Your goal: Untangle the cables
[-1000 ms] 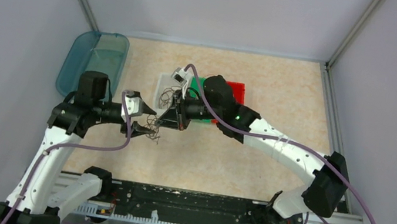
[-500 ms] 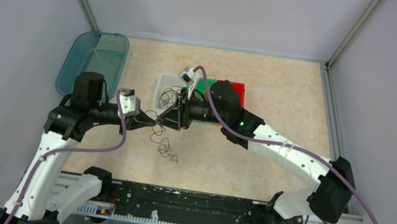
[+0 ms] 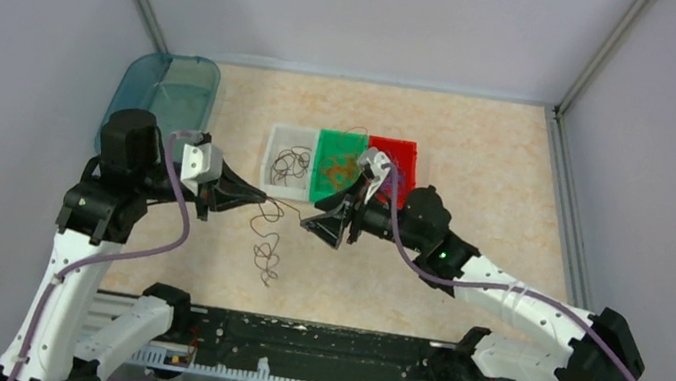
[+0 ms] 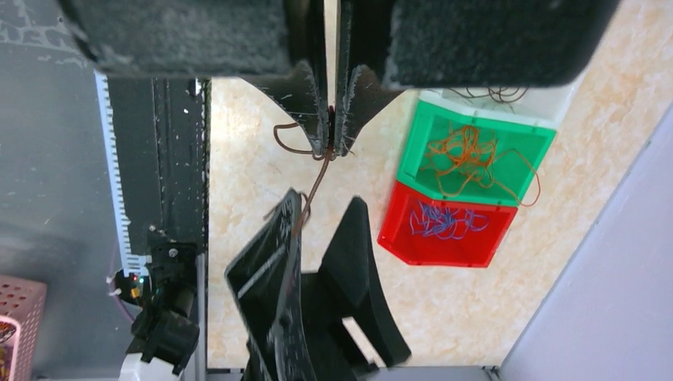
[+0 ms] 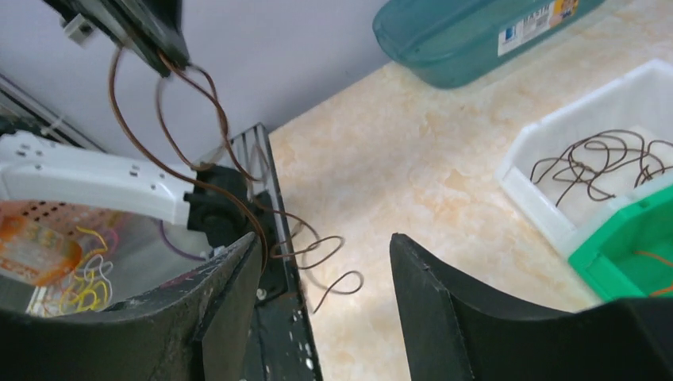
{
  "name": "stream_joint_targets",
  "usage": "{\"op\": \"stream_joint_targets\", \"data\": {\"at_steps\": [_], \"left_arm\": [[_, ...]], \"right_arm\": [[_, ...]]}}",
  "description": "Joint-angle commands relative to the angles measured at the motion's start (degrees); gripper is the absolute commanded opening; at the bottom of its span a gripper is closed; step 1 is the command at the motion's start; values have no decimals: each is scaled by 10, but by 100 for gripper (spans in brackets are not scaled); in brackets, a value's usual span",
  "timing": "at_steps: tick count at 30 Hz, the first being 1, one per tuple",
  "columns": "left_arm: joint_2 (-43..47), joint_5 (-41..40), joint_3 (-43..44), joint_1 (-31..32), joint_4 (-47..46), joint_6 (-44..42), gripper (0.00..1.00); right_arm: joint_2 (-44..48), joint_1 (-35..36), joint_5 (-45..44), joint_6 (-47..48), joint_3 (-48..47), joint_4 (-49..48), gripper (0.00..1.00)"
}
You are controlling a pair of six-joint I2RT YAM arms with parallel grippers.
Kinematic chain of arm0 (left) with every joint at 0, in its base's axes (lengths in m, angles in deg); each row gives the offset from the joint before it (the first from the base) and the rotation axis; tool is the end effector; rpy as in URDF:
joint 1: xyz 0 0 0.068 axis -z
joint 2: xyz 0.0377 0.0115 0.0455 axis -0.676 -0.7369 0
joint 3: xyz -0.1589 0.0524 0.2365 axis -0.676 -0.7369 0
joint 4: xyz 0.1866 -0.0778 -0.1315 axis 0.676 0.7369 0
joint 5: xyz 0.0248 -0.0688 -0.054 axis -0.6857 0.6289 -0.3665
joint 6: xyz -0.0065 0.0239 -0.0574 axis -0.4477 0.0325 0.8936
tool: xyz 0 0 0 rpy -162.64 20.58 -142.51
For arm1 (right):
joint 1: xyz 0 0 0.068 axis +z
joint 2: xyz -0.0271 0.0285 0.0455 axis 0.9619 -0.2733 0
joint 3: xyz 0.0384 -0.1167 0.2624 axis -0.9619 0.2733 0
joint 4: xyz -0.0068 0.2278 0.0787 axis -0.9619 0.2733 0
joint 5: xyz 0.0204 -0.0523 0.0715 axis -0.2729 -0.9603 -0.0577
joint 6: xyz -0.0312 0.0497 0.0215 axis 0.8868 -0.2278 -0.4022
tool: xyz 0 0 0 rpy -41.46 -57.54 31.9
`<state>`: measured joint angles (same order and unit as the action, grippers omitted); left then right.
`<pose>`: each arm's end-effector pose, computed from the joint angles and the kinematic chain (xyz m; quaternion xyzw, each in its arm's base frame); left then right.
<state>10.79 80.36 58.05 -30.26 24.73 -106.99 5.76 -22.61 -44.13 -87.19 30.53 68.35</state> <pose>0.0919 -0.0638 0.4080 0.5409 0.5453 -0.3556 0.5326 0.1358 0.1996 0.3453 -0.2989 0.6397 0.5313 0.4682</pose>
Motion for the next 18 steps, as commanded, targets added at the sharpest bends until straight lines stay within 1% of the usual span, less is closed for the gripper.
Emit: {"op": "stream_joint_targets", "data": {"at_steps": [1, 5, 10, 13, 16, 18], "left_arm": [[0, 42, 26, 3, -44, 64, 6], [-1, 43, 37, 3, -49, 74, 6], [-3, 41, 46, 3, -50, 76, 6], [-1, 30, 45, 3, -45, 64, 6], [1, 14, 42, 3, -34, 41, 6], [4, 4, 38, 3, -30, 20, 6]], "right_arm": [[-9, 5, 50, 35, 32, -156, 62], [-29, 28, 85, 44, 21, -214, 65], [-53, 32, 89, 15, 14, -283, 66], [-33, 32, 62, 28, 9, -259, 66], [16, 25, 52, 41, 6, -199, 67], [55, 13, 59, 34, 6, -155, 70]]}}
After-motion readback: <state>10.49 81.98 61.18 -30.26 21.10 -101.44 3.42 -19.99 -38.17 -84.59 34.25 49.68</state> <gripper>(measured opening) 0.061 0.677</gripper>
